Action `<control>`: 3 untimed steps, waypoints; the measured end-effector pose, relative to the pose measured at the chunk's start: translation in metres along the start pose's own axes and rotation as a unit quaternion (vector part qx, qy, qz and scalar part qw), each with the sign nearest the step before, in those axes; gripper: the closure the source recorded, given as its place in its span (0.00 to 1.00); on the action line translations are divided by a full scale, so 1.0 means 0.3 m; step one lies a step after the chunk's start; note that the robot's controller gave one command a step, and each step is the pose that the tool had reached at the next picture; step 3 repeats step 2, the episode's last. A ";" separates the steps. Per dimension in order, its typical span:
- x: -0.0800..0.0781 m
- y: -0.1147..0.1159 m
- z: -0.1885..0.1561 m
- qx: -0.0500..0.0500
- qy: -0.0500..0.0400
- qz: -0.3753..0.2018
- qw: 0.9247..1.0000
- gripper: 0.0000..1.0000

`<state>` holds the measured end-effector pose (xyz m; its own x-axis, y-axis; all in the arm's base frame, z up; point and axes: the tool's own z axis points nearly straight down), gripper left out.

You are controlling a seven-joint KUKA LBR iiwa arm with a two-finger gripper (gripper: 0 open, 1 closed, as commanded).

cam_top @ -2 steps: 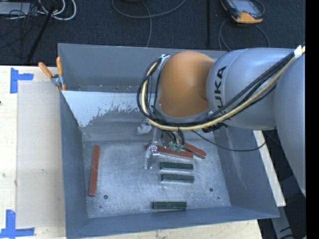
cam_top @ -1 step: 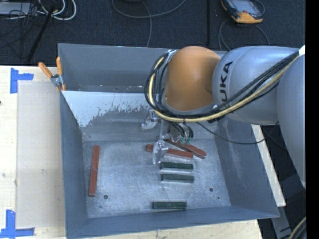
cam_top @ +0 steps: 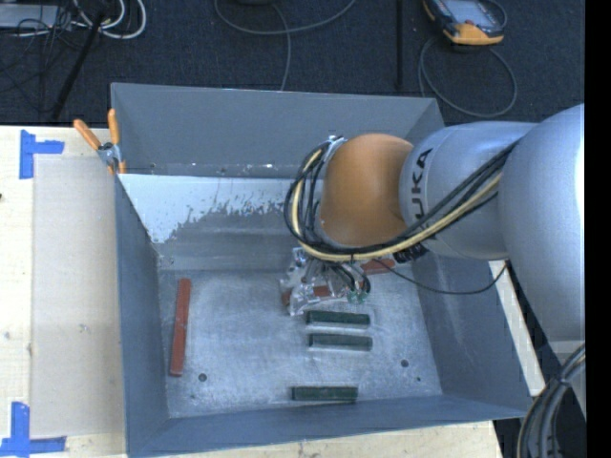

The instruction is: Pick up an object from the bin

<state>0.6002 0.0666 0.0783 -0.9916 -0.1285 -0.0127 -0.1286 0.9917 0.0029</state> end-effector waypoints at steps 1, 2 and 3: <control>0.000 0.000 0.000 0.000 0.000 0.000 1.000 1.00; -0.011 0.000 -0.423 0.001 0.005 -0.026 1.000 1.00; -0.011 0.000 -0.423 0.001 0.005 -0.026 1.000 1.00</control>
Offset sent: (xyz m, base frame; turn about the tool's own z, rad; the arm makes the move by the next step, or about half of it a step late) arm 0.0010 -0.0009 0.1272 -0.0540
